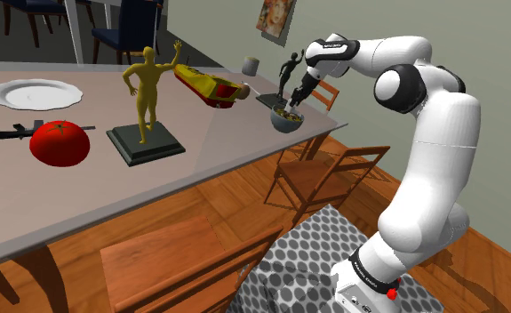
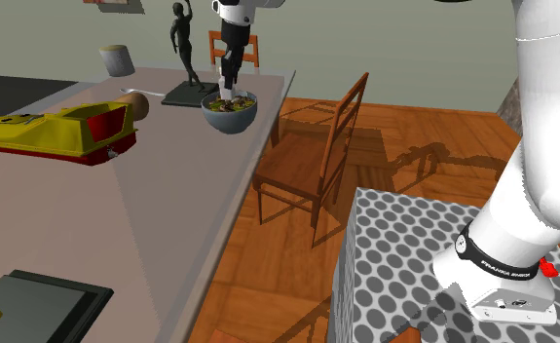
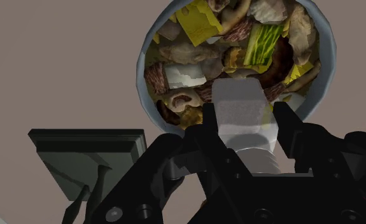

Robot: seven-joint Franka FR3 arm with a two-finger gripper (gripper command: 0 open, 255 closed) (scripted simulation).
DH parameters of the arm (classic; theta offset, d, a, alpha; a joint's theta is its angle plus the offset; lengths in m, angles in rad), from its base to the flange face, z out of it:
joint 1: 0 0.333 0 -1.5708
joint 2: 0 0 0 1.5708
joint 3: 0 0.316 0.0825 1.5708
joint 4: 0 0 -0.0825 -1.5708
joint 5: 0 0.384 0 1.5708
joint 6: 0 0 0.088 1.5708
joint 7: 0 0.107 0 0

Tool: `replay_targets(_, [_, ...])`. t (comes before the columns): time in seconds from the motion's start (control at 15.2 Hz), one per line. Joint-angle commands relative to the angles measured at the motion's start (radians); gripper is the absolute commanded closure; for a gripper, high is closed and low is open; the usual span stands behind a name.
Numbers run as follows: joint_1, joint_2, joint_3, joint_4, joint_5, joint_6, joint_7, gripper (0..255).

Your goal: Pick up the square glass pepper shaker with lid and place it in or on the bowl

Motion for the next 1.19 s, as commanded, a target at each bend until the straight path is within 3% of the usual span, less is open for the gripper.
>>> replay_targets(0.0, [0.0,0.0,0.0,0.0,0.0,0.0,0.0,255])
replay_targets(0.13, [0.0,0.0,0.0,0.0,0.0,0.0,0.0,255])
replay_targets(0.2, [0.0,0.0,0.0,0.0,0.0,0.0,0.0,0])
replay_targets(0.53, [0.0,0.0,0.0,0.0,0.0,0.0,0.0,0])
replay_targets(0.79, [-0.006,-0.049,-0.009,0.049,-0.013,-0.097,0.009,0])
replay_targets(1.12, [-0.006,-0.049,-0.009,0.049,-0.013,-0.097,0.009,0])
